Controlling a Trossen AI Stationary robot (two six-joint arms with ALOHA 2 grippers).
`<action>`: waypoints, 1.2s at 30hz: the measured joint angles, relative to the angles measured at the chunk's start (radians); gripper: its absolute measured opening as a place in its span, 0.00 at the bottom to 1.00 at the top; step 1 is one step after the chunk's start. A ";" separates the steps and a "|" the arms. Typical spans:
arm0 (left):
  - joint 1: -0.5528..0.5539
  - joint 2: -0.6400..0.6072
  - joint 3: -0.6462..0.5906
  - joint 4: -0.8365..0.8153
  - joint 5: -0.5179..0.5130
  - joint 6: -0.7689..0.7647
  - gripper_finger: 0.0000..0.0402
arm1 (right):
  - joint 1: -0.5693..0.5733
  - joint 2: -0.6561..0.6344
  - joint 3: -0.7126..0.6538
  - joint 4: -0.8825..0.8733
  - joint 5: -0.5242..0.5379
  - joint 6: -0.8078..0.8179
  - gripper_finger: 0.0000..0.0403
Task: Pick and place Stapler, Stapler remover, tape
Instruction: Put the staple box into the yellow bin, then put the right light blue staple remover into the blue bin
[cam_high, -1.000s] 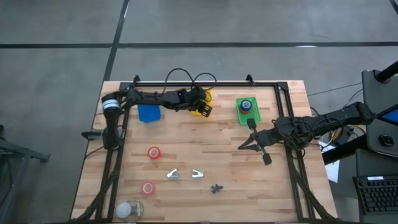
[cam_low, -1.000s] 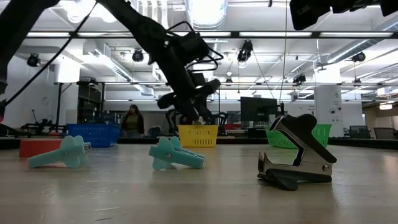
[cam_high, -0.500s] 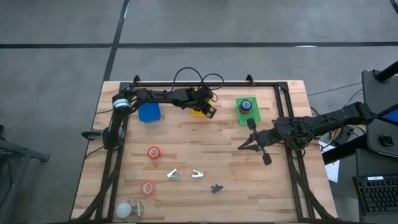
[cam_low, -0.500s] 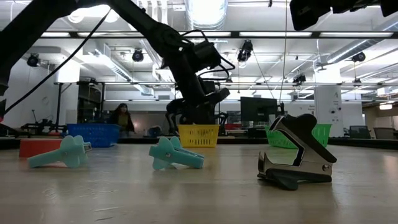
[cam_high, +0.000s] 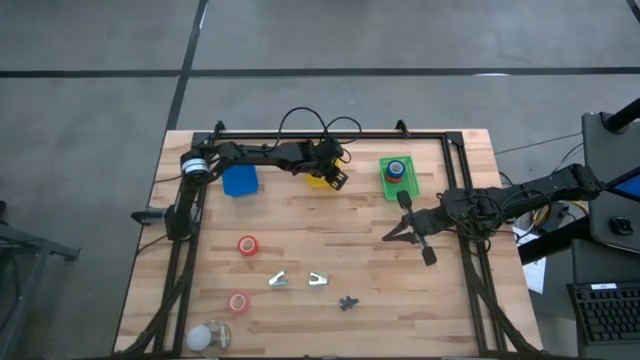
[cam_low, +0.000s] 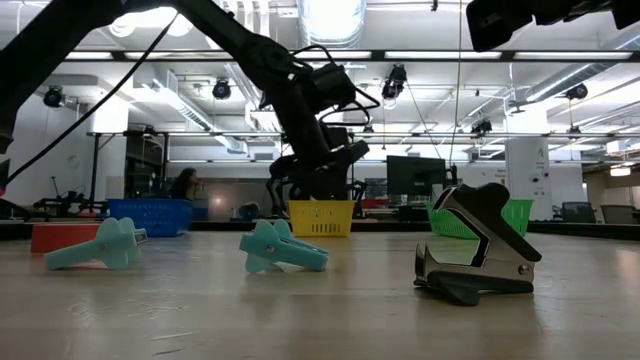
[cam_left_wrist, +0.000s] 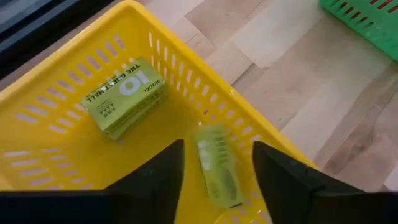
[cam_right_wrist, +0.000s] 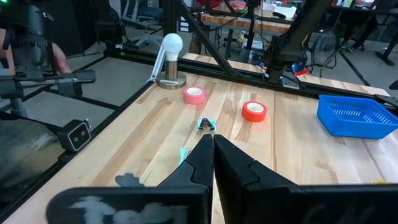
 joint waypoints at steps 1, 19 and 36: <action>0.000 0.000 0.000 -0.001 0.000 0.003 0.51 | 0.000 0.000 0.000 0.000 0.000 0.000 0.02; -0.096 -0.162 0.000 -0.249 0.142 0.099 0.61 | 0.000 0.000 -0.006 0.000 0.000 0.008 0.02; -0.488 -0.165 -0.003 -0.374 0.273 0.150 0.61 | 0.000 0.000 -0.008 0.024 0.000 0.027 0.02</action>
